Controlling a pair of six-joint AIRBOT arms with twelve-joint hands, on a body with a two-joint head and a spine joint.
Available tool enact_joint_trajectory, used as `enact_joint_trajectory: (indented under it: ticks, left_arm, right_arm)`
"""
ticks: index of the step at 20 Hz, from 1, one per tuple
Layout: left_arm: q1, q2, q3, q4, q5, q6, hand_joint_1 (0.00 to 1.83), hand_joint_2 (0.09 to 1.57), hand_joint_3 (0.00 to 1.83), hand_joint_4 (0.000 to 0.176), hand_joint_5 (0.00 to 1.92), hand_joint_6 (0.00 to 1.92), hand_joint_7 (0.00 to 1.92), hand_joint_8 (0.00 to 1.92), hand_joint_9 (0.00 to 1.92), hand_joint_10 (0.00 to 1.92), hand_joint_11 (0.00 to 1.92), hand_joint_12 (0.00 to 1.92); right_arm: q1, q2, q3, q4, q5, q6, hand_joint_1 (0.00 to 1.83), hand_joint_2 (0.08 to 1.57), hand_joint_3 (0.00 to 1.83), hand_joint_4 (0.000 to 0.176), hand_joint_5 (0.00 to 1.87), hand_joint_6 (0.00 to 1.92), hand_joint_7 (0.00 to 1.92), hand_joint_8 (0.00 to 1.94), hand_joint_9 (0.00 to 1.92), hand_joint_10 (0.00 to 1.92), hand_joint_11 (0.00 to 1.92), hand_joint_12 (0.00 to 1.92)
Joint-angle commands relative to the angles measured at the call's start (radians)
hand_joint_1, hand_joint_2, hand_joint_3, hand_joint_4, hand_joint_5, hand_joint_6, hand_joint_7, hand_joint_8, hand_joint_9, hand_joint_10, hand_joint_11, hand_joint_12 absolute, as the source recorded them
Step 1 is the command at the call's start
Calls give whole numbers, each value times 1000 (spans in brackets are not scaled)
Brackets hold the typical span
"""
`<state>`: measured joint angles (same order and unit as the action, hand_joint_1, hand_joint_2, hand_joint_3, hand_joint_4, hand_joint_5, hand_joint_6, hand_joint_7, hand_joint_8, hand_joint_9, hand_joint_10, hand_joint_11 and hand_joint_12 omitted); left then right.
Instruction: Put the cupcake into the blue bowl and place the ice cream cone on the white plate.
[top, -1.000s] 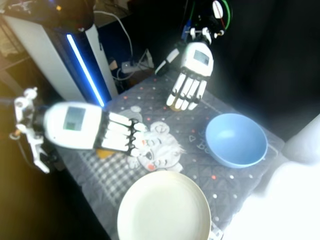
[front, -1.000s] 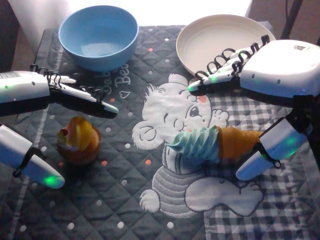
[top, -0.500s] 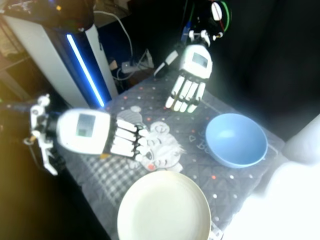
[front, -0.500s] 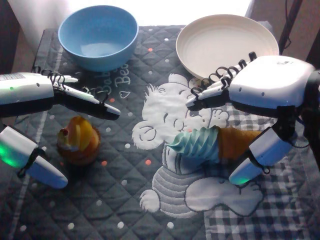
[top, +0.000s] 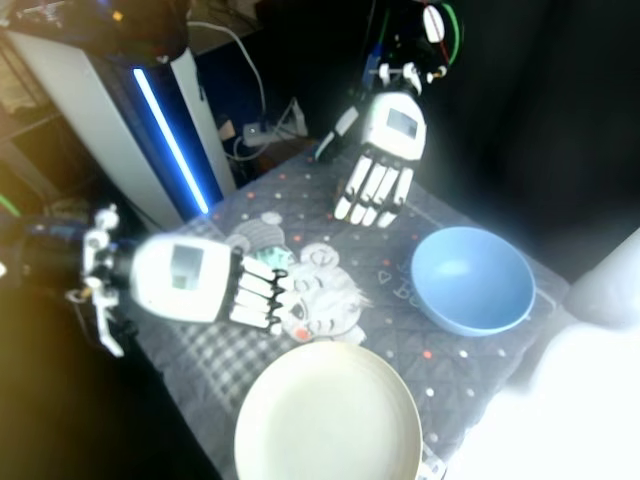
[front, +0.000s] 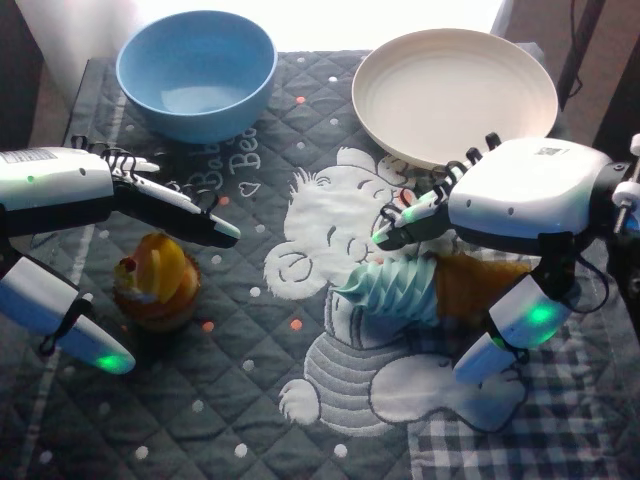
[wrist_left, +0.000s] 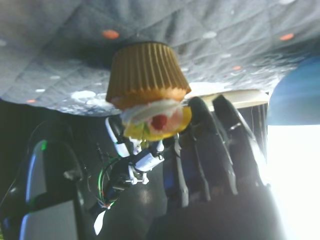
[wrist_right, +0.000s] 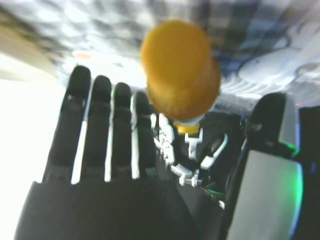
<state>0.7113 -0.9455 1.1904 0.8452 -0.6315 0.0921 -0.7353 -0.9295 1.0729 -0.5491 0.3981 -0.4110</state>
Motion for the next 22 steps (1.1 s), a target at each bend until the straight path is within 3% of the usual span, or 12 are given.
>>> enact_joint_trajectory:
  ticks: [1, 5, 9, 10, 11, 13, 14, 15, 16, 17, 18, 22]
  left_arm:
    - [-15, -9, 6, -44, -70, 0, 911, 795, 6, 61, 515, 9, 569, 6, 588, 10, 64, 767]
    - [-17, -14, 11, -39, -56, 0, 927, 807, 6, 46, 528, 10, 585, 9, 600, 10, 43, 769]
    - [-17, -18, 13, -33, -46, 0, 995, 833, 12, 47, 500, 1, 553, 0, 561, 0, 155, 822]
    - [-16, -19, 13, -32, -43, 0, 1040, 864, 1, 34, 506, 0, 549, 0, 598, 2, 338, 826]
    - [-14, -21, 14, -31, -39, 0, 1040, 864, 1, 34, 506, 0, 549, 0, 598, 2, 338, 826]
    - [-4, -32, 19, -29, -31, 0, 1115, 912, 4, 0, 578, 7, 612, 6, 672, 13, 420, 858]
    - [-1, -35, 20, -29, -31, 0, 1115, 912, 4, 0, 578, 7, 612, 6, 672, 13, 420, 858]
    - [3, -36, 21, -29, -30, 0, 1129, 935, 2, 0, 627, 6, 676, 7, 735, 16, 444, 898]
    - [4, -37, 21, -29, -29, -1, 1215, 1000, 0, 0, 886, 22, 975, 24, 981, 52, 557, 1003]
    - [6, -38, 22, -29, -29, -1, 1215, 1000, 0, 0, 886, 22, 975, 24, 981, 52, 557, 1003]
    - [6, -39, 22, -30, -29, -1, 1374, 1087, 0, 0, 1000, 840, 1042, 799, 953, 1092, 686, 1180]
    - [12, -41, 29, -59, -42, 5, 1381, 1081, 0, 0, 1041, 855, 1057, 827, 927, 1137, 700, 1223]
  right_arm:
    - [5, -3, 6, 22, 89, 7, 774, 681, 7, 0, 447, 1, 557, 11, 572, 11, 488, 368]
    - [0, -14, 13, 20, 82, 7, 761, 681, 4, 0, 452, 2, 579, 15, 593, 16, 486, 373]
    - [-2, -21, 18, 20, 80, 7, 786, 753, 2, 0, 575, 6, 718, 9, 706, 12, 551, 383]
    - [-2, -23, 19, 20, 80, 7, 829, 816, 0, 0, 702, 7, 865, 9, 846, 6, 584, 543]
    - [-2, -23, 21, 21, 80, 7, 829, 816, 0, 0, 702, 7, 865, 9, 846, 6, 584, 543]
    - [-2, -27, 22, 21, 80, 7, 1014, 952, 6, 0, 941, 11, 1204, 34, 1226, 104, 729, 1326]
    - [-2, -28, 22, 21, 80, 7, 1014, 952, 6, 0, 941, 11, 1204, 34, 1226, 104, 729, 1326]
    - [-2, -30, 22, 21, 80, 7, 1095, 1020, 25, 0, 1085, 590, 1230, 15, 1210, 116, 615, 1459]
    - [-2, -31, 22, 21, 80, 7, 1265, 1054, 2, 0, 1049, 706, 1208, 728, 1327, 172, 836, 1317]
    - [-2, -31, 22, 21, 80, 7, 1265, 1054, 2, 0, 1049, 706, 1208, 728, 1327, 172, 836, 1317]
    - [-2, -32, 23, 21, 80, 7, 1274, 1060, 1, 0, 1023, 758, 1213, 747, 1384, 197, 916, 1283]
    - [-2, -32, 23, 30, 93, 7, 1274, 1056, 1, 0, 1027, 764, 1223, 723, 1369, 197, 897, 1262]
